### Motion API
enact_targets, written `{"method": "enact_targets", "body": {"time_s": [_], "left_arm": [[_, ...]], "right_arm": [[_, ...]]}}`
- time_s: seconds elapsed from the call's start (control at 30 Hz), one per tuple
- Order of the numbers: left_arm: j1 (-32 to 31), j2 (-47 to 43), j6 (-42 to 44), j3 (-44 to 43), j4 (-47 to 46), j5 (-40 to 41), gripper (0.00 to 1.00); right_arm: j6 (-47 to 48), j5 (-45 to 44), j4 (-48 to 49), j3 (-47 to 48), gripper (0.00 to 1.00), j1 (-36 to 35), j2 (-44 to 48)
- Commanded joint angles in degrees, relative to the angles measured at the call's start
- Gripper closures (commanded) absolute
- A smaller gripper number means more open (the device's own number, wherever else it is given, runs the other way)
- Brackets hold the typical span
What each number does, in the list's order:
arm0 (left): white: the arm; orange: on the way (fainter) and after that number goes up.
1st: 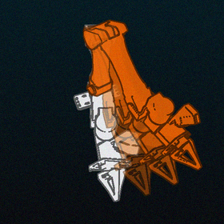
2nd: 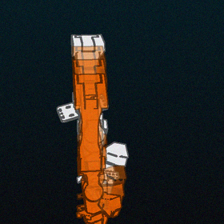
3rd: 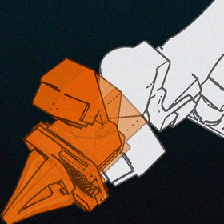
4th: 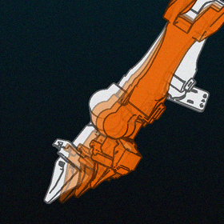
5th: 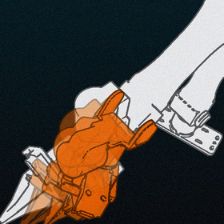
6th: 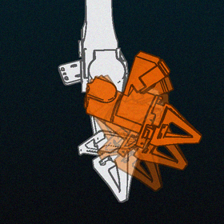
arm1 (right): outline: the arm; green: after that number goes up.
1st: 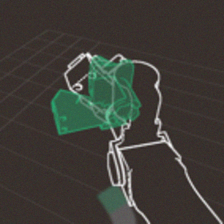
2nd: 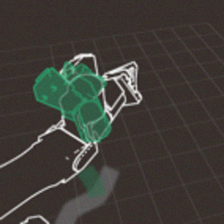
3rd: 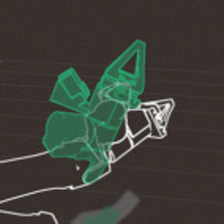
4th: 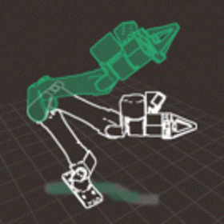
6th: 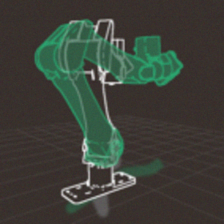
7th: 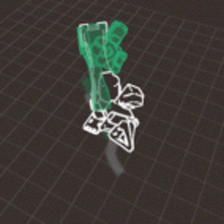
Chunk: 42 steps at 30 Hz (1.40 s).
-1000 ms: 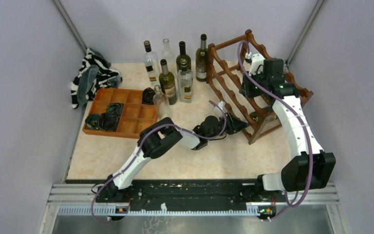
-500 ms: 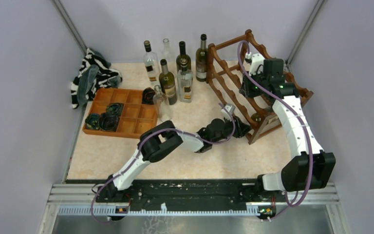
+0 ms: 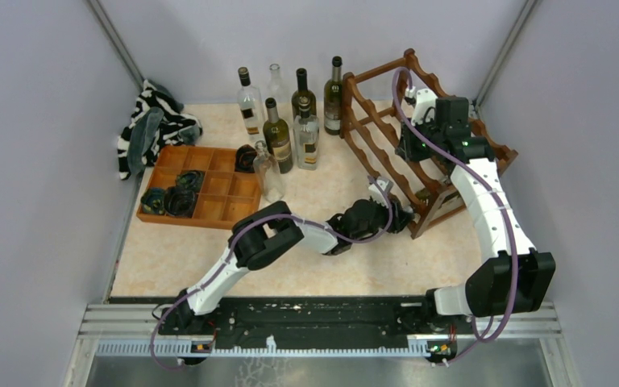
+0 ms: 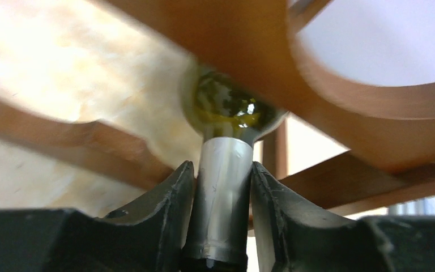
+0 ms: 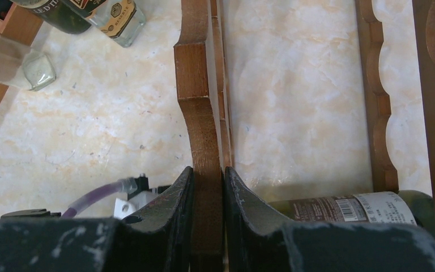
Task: Put the wine bottle on the wine rack
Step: Place the wine bottle in the wine rack.
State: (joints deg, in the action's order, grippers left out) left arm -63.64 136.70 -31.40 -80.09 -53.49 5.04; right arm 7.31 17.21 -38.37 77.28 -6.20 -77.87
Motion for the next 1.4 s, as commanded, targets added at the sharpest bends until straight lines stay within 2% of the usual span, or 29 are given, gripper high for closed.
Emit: {"method": "enact_targets", "body": {"time_s": [0.0, 0.3, 0.47, 0.77, 0.8, 0.87, 1.0, 1.07, 1.17, 1.37], "left_arm": [[1.3, -1.4, 2.9, 1.0, 6.1, 6.3, 0.48], [1.2, -3.0, 5.5, 0.9, 6.5, 6.9, 0.29], [1.1, -6.7, 6.1, 3.6, 7.0, 7.6, 0.27], [0.2, -16.7, 6.3, 15.7, 11.0, 8.5, 0.27], [-0.1, -17.8, 6.5, 16.6, 12.3, 8.4, 0.28], [-0.5, -19.2, 6.7, 17.6, 15.2, 8.2, 0.38], [-1.3, -19.6, 7.1, 17.5, 21.5, 7.0, 0.69], [-1.4, -19.2, 7.2, 17.5, 22.8, 6.9, 0.80], [-1.4, -17.7, 7.9, 16.1, 24.0, 5.6, 0.84], [-1.4, -14.2, 9.3, 9.3, 28.1, 3.5, 0.85]], "right_arm": [[-1.3, 4.0, 0.0, -0.1, 0.79, -1.6, 0.0], [-1.2, 4.0, -0.1, -0.1, 0.79, -1.6, 0.0], [-0.8, 3.9, -0.3, 0.2, 0.78, -1.6, 0.0], [-0.3, 4.1, -0.5, 0.3, 0.76, -1.6, -0.2], [-0.2, 4.1, -0.5, 0.3, 0.76, -1.6, -0.3], [-0.2, 4.1, -0.5, 0.2, 0.76, -1.6, -0.3], [-0.1, 3.9, -0.4, 0.0, 0.76, -1.6, -0.3], [0.0, 3.8, -0.3, -0.3, 0.76, -1.6, -0.2], [0.0, 3.6, -0.2, -0.4, 0.76, -1.6, -0.3], [0.0, 3.4, -0.4, -0.4, 0.76, -1.6, -0.2]]}}
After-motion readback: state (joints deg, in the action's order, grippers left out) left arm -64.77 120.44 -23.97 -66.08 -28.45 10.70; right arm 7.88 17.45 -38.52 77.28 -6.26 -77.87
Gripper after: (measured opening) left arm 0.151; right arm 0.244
